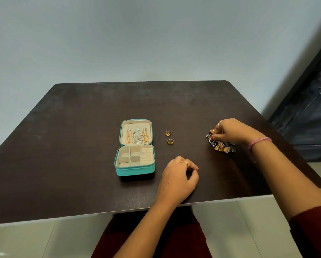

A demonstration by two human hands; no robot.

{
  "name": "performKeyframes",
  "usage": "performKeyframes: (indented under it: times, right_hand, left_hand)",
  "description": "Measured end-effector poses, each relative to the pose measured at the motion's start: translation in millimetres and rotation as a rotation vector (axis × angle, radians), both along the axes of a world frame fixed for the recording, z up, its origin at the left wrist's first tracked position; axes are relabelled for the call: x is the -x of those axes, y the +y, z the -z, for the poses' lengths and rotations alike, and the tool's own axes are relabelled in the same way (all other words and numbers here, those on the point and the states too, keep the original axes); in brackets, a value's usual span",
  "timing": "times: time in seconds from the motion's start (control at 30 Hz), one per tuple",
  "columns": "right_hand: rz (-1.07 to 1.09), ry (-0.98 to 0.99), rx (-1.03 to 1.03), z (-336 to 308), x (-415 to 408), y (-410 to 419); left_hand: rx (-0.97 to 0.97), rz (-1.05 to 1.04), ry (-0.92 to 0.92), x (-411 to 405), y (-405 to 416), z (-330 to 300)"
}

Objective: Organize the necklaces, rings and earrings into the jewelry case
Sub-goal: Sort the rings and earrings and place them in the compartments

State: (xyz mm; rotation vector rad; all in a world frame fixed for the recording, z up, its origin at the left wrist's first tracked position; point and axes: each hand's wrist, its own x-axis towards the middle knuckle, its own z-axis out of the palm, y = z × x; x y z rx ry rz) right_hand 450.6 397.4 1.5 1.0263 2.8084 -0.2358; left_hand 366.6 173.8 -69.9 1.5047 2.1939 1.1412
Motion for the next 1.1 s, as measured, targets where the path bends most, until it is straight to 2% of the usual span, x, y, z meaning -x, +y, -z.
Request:
performKeyframes:
  times: [0.1, 0.17, 0.27, 0.4, 0.5, 0.6, 0.7, 0.8, 1.0, 1.1]
  right_hand:
    - [-0.018, -0.032, 0.036, -3, -1, -3]
    - [-0.004, 0.034, 0.113, -7, -6, -2]
    - [0.115, 0.259, 0.293, -9, -15, 2]
    - [0.343, 0.63, 0.758, -3, -22, 8]
    - [0.439, 0.76, 0.928, -1, -23, 9]
    - [0.451, 0.797, 1.008, 0, -22, 4]
    - [0.354, 0.782, 0.953, 3, -16, -6]
    - [0.214, 0.713, 0.762, 3, -4, -22]
    - [-0.167, 0.259, 0.251, 6, 32, -67]
    - [-0.209, 0.2, 0.152, 16, 49, -86]
  left_hand:
    - [-0.005, -0.003, -0.001, 0, 0, 0]
    - [-0.003, -0.002, -0.006, 0, 0, 1]
    - [-0.005, 0.0, -0.003, -1, -1, 0]
    - [-0.002, 0.003, -0.004, 0, -1, 1]
    - [0.0, 0.003, 0.0, 0, -1, 0]
    - [0.001, 0.004, 0.008, 0, -1, 0]
    - [-0.006, 0.004, 0.014, -1, -1, 1]
    - [-0.006, 0.004, 0.02, -1, -2, 1]
    - [-0.003, 0.011, 0.032, 0, -2, 0]
    - [-0.011, 0.012, 0.043, 0, -2, 0]
